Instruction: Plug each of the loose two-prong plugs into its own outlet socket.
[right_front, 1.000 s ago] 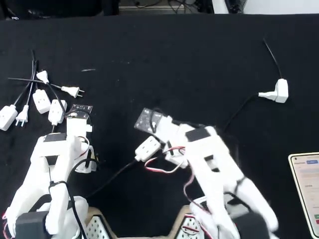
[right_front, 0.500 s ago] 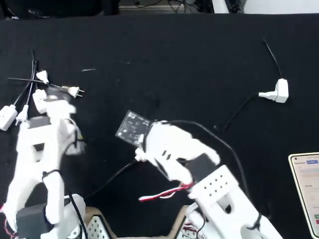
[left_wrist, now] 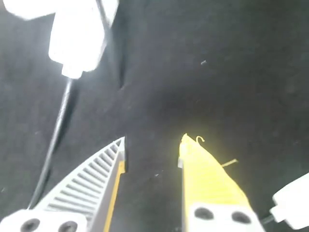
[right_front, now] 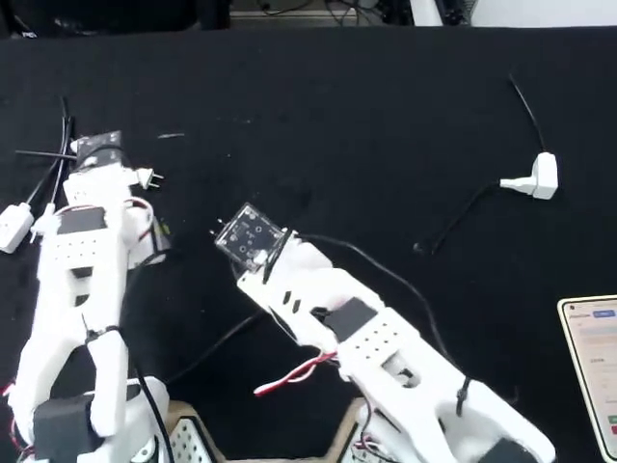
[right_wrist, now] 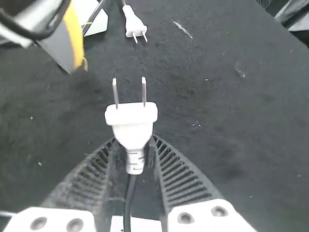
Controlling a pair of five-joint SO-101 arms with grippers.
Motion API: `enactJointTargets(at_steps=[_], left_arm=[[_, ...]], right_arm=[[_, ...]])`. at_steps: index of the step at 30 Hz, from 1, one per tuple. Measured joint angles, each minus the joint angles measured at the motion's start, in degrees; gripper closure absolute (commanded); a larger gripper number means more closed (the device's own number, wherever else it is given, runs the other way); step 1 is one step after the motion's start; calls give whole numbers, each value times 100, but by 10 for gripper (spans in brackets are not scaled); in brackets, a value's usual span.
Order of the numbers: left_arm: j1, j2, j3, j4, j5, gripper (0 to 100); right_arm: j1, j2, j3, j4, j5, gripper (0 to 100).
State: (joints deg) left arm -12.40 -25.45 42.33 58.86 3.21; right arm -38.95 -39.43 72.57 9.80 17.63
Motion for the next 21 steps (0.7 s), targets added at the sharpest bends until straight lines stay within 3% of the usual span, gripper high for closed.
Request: enactJointTargets(at_steps=[14, 21], left_arm=[[958, -2892, 1178, -255, 193, 815], [1292, -3367, 1705, -527, 229, 815]], right_arm=[[-9, 1371, -88, -809, -88, 988], [-264, 1688, -290, -826, -88, 988]])
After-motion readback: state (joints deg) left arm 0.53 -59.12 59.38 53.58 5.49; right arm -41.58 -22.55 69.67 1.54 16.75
